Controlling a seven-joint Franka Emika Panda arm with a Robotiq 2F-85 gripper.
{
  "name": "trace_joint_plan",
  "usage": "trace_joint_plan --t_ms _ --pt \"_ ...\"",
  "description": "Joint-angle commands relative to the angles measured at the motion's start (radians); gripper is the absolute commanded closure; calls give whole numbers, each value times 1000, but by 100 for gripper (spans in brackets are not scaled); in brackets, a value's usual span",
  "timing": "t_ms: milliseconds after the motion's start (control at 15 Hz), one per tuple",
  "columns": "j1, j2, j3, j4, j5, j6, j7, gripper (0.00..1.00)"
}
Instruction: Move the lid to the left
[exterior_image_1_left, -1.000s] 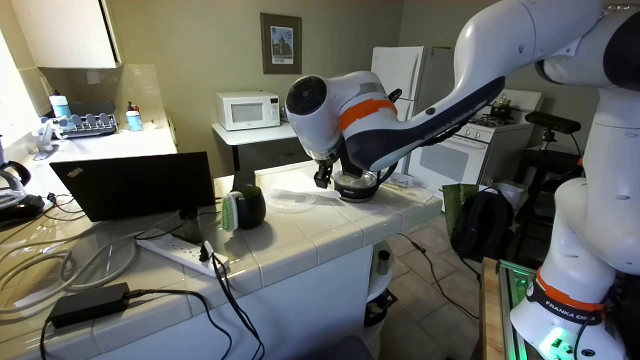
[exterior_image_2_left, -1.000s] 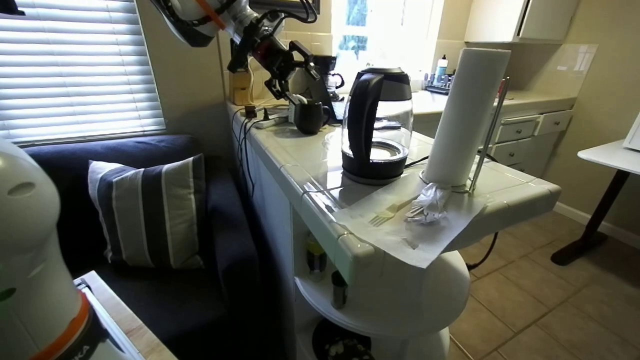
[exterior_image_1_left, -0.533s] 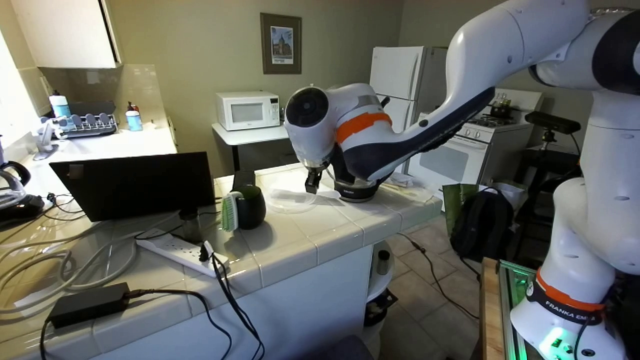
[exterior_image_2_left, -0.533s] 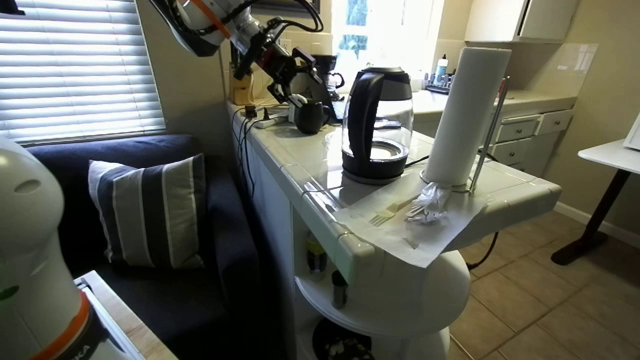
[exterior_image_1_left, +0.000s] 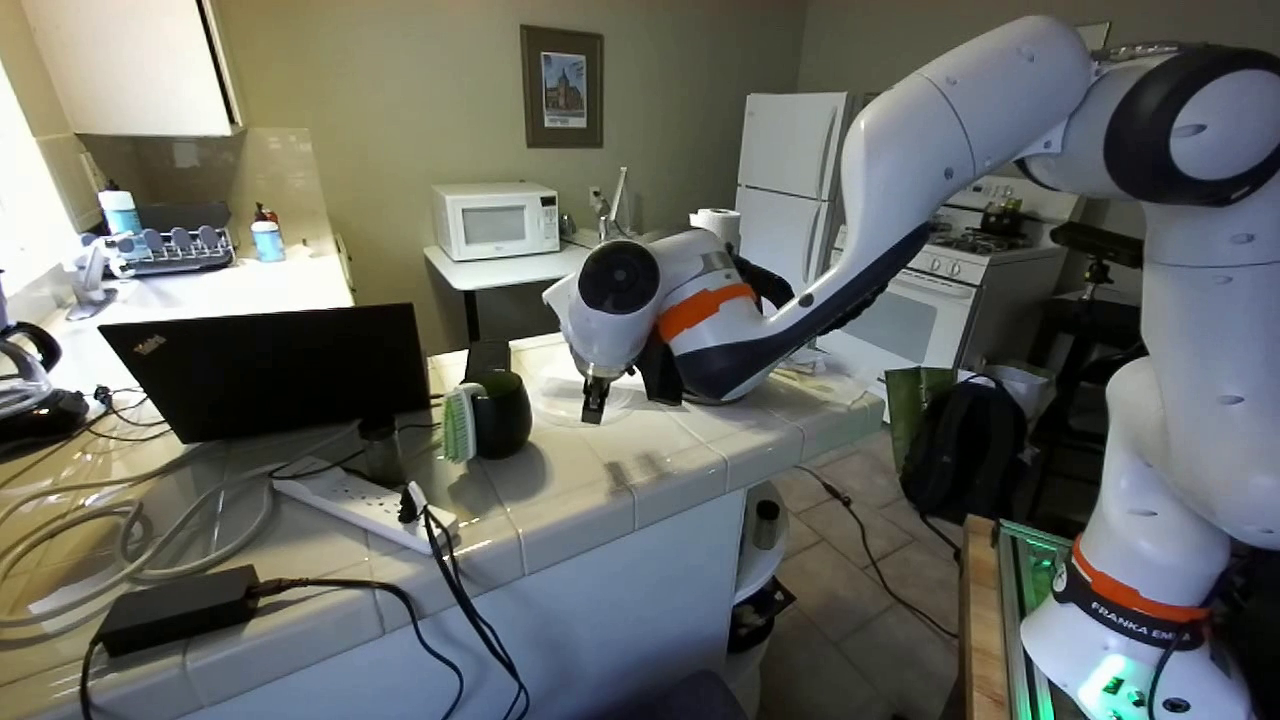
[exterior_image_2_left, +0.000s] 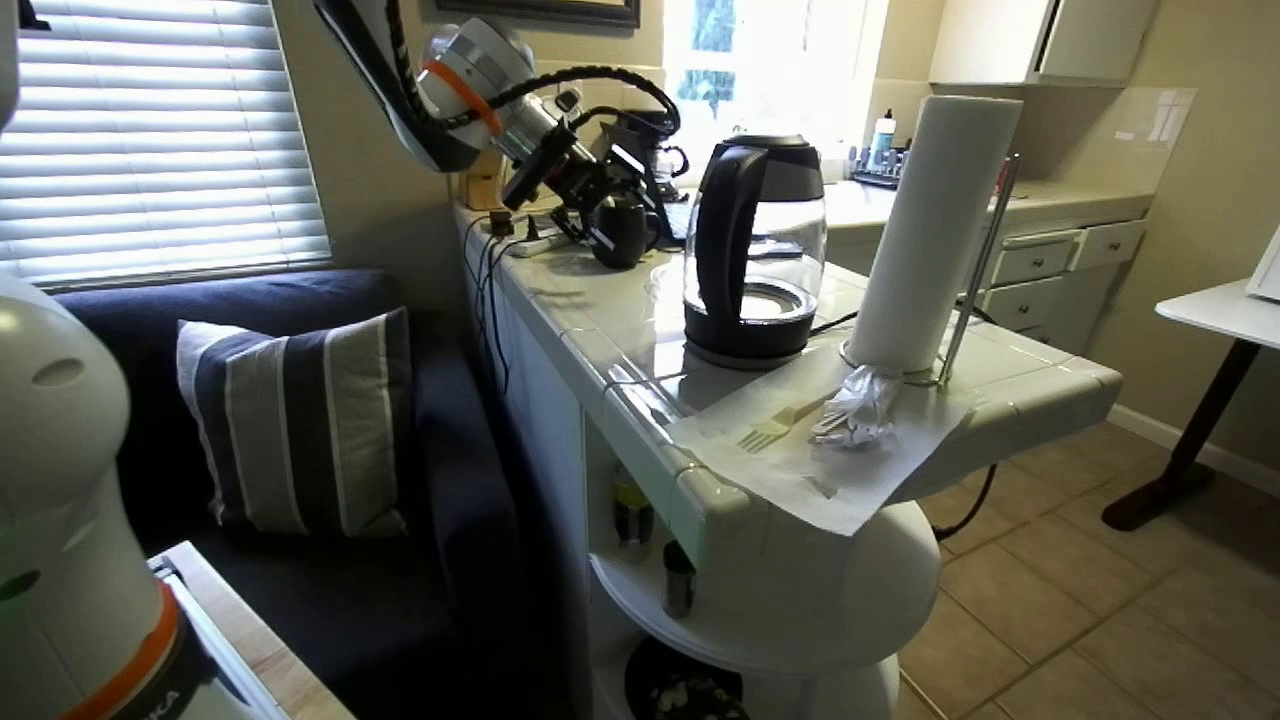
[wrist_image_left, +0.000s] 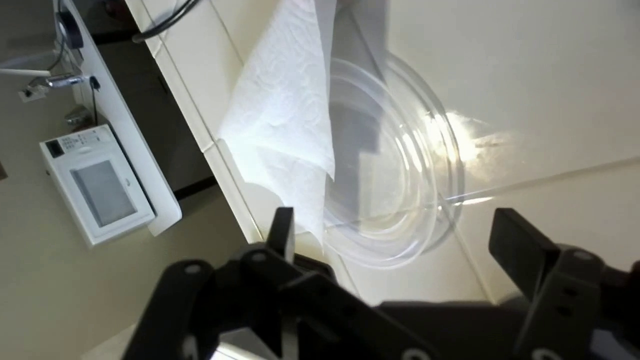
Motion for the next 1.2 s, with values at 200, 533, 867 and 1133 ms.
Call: trace_joint_plan --t_ms 200,533,867,1133 --pt "0 98 -62 30 -61 154 -35 0" --pt "-6 137 -93 44 -79 228 -97 0" --pt "-14 155 -112 60 -86 248 -141 0" --pt "-18 170 -123 73 -90 260 -160 32"
